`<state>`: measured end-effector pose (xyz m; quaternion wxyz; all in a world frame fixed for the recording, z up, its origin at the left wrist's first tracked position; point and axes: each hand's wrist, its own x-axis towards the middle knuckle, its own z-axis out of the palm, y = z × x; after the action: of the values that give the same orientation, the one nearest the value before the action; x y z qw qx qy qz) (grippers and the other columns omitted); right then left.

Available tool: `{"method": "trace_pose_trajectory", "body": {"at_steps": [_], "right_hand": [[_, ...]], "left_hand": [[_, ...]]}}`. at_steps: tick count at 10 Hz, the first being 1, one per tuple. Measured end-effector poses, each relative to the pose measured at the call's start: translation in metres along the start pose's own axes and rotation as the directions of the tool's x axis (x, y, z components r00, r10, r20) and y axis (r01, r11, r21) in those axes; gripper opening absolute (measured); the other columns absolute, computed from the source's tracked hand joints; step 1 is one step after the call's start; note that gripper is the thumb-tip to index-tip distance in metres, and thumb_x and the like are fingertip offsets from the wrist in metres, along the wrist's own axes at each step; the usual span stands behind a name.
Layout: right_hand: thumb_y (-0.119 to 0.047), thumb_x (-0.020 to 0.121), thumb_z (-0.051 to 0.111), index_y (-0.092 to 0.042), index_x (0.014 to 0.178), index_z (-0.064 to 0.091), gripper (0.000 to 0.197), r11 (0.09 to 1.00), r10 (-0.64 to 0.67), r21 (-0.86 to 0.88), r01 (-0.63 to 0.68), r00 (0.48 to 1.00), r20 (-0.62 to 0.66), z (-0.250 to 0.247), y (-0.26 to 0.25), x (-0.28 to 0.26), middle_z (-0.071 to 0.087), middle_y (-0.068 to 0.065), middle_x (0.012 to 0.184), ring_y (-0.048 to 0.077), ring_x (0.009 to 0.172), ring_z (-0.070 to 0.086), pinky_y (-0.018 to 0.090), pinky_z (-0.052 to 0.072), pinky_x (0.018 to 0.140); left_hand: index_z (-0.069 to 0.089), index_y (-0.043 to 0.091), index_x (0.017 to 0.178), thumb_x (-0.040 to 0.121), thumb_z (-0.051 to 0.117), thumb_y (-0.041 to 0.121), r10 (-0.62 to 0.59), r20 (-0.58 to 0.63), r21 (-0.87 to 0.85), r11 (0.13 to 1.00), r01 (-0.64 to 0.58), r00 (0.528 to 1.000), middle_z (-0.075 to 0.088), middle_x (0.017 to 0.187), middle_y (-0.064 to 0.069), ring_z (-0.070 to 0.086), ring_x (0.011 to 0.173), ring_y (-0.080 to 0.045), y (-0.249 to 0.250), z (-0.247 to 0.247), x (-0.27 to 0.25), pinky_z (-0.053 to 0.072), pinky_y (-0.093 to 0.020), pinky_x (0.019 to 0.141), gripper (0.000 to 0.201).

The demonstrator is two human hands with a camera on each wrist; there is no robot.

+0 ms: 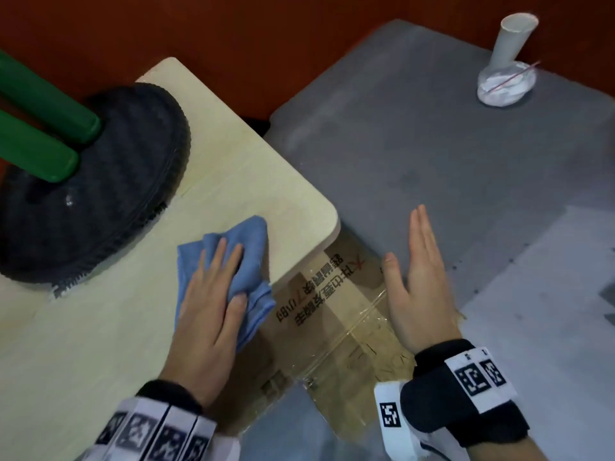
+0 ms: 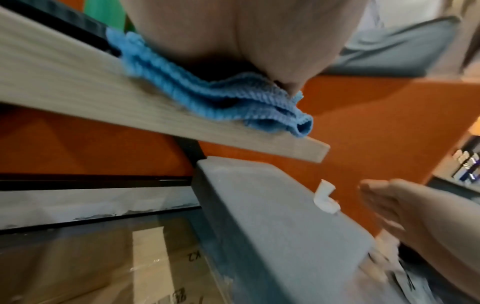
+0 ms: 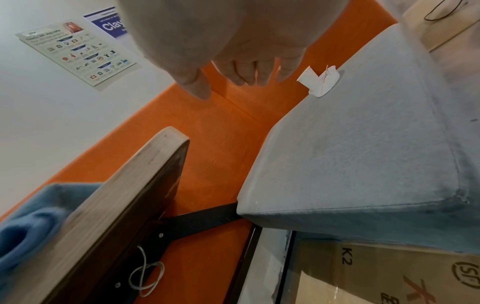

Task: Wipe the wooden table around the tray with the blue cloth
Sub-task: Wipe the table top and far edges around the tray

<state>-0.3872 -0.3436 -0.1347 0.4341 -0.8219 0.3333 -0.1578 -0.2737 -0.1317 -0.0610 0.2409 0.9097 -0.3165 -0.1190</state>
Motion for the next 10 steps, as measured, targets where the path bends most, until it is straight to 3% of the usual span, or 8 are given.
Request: {"method": "trace_pose_trajectory", "body": {"at_steps": [1, 2, 4, 6, 7, 8, 9, 10], "right_hand": [[-0.032, 0.101, 0.035, -0.022, 0.153, 0.0, 0.064, 1.0, 0.01, -0.009, -0.01, 1.0, -0.006, -0.002, 0.003, 0.006, -0.006, -0.014, 0.16, -0.003, 0.144, -0.006, 0.03, 0.007, 0.12], [-0.032, 0.101, 0.035, -0.022, 0.153, 0.0, 0.064, 1.0, 0.022, -0.019, -0.023, 1.0, -0.014, 0.001, -0.001, 0.015, -0.006, -0.014, 0.16, -0.004, 0.144, -0.005, 0.03, 0.007, 0.12], [-0.025, 0.1, 0.039, -0.016, 0.153, 0.006, 0.063, 1.0, -0.021, -0.002, 0.021, 0.998, -0.052, 0.016, -0.018, 0.043, 0.0, -0.009, 0.161, 0.001, 0.146, -0.001, 0.029, 0.009, 0.12], [-0.031, 0.097, 0.031, -0.016, 0.153, 0.007, 0.062, 0.999, -0.043, 0.014, 0.043, 0.999, -0.011, 0.017, -0.013, 0.07, 0.001, -0.011, 0.16, -0.001, 0.145, 0.0, 0.025, 0.008, 0.119], [-0.032, 0.093, 0.026, -0.014, 0.153, 0.009, 0.064, 0.997, -0.065, 0.037, 0.064, 0.998, 0.02, 0.011, -0.001, 0.087, 0.003, -0.009, 0.16, -0.001, 0.146, 0.002, 0.024, 0.008, 0.119], [-0.035, 0.094, 0.024, -0.014, 0.153, 0.008, 0.064, 0.996, -0.084, 0.016, 0.083, 0.992, 0.099, 0.004, 0.009, 0.103, 0.001, -0.008, 0.16, 0.001, 0.146, 0.001, 0.026, 0.007, 0.12], [-0.04, 0.095, 0.021, -0.019, 0.153, 0.002, 0.064, 0.998, -0.061, 0.011, 0.06, 0.98, 0.189, -0.004, 0.011, 0.115, -0.003, -0.011, 0.161, -0.002, 0.145, -0.002, 0.029, 0.007, 0.12], [-0.041, 0.096, 0.019, -0.021, 0.153, 0.002, 0.063, 0.995, -0.096, 0.031, 0.091, 0.968, 0.233, -0.011, 0.011, 0.13, -0.003, -0.013, 0.16, -0.002, 0.145, -0.003, 0.03, 0.007, 0.121]], "left_hand": [[0.007, 0.039, 0.149, 0.092, 0.016, 0.053, 0.025, 0.038, 0.181, 0.983, -0.032, 0.999, -0.007, 0.157, 0.021, -0.017, 0.143, 0.004, 0.005, 0.007, 0.003, -0.012, -0.018, 0.116, 0.059], [-0.001, 0.035, 0.151, 0.094, 0.014, 0.051, 0.018, 0.061, 0.326, 0.945, -0.037, 0.998, -0.011, 0.159, 0.01, -0.015, 0.147, -0.016, 0.013, 0.016, 0.021, -0.008, -0.032, 0.119, 0.061], [0.031, 0.012, 0.147, 0.089, 0.026, 0.048, 0.081, 0.09, 0.572, 0.812, -0.118, 0.993, 0.03, 0.153, -0.018, 0.031, 0.137, -0.046, 0.047, 0.041, 0.074, 0.033, -0.056, 0.106, 0.068], [0.03, 0.013, 0.147, 0.094, 0.044, 0.037, 0.064, 0.089, 0.578, 0.81, -0.104, 0.994, 0.022, 0.156, -0.016, 0.016, 0.143, -0.044, 0.083, 0.066, 0.117, 0.022, -0.055, 0.115, 0.06], [0.028, 0.009, 0.146, 0.088, 0.055, 0.029, 0.094, 0.035, 0.58, 0.809, -0.097, 0.995, 0.027, 0.154, -0.019, 0.023, 0.142, -0.041, 0.083, 0.069, 0.109, 0.027, -0.051, 0.114, 0.067], [0.018, 0.007, 0.149, 0.076, 0.062, 0.011, 0.062, 0.063, 0.615, 0.784, -0.088, 0.996, 0.022, 0.155, -0.02, 0.022, 0.142, -0.041, 0.053, 0.051, 0.059, 0.025, -0.05, 0.113, 0.085], [0.002, 0.01, 0.152, 0.082, 0.045, 0.012, 0.005, 0.101, 0.693, 0.718, -0.074, 0.995, 0.008, 0.159, -0.014, 0.021, 0.142, -0.04, 0.012, 0.023, 0.009, 0.025, -0.047, 0.107, 0.082], [-0.001, 0.012, 0.152, 0.075, 0.062, 0.003, -0.106, 0.085, 0.687, 0.727, 0.019, 0.991, 0.012, 0.159, -0.013, 0.02, 0.142, -0.039, 0.007, 0.012, -0.008, 0.021, -0.044, 0.108, 0.1]]}}
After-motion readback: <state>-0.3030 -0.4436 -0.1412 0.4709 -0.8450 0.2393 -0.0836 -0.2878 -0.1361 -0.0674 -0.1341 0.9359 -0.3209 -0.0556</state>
